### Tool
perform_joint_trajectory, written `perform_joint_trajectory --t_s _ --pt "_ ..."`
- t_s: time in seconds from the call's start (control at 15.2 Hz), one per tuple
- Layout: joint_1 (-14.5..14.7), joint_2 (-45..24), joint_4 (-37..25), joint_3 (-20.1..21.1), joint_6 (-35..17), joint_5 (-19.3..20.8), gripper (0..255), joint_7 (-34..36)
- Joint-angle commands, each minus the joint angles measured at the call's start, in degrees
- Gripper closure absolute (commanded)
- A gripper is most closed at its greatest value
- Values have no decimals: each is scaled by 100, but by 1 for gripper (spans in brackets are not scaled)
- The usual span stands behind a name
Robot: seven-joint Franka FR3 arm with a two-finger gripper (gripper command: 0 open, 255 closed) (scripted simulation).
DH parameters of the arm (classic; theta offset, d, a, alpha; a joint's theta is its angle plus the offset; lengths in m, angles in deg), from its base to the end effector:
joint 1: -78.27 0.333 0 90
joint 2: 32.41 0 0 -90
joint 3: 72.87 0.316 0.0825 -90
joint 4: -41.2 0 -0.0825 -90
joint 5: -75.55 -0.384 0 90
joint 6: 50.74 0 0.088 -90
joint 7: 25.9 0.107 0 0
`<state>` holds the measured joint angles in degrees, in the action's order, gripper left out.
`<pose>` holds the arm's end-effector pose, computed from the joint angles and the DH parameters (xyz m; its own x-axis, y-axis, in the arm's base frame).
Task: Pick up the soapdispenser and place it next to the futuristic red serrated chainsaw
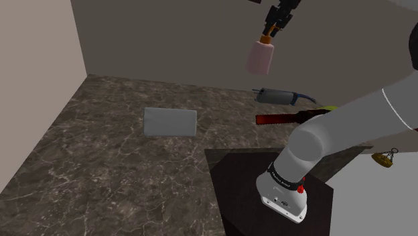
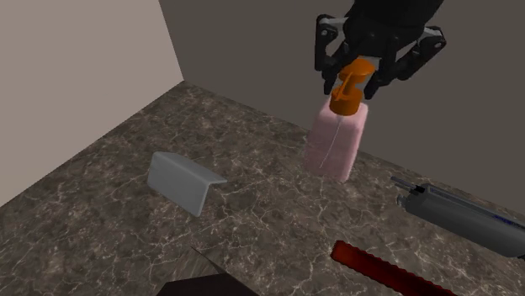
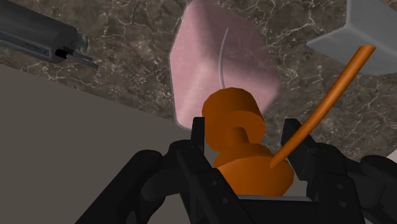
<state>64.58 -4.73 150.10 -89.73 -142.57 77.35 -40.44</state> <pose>0.3310 -0.2406 0.6915 0.9480 -0.2583 0.1859 -0.2516 -0.9660 -0.0590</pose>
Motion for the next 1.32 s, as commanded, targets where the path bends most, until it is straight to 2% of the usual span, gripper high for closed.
perform_joint_trajectory --t_s 0.0,0.46,0.86,1.25 --pt "-94 415 264 -37 142 111 255 -95" --pt "-429 1601 907 -213 663 467 255 -466" --pt "-724 2441 1168 -423 1216 791 255 -866" --pt "-802 2703 1792 -481 853 880 255 -869"
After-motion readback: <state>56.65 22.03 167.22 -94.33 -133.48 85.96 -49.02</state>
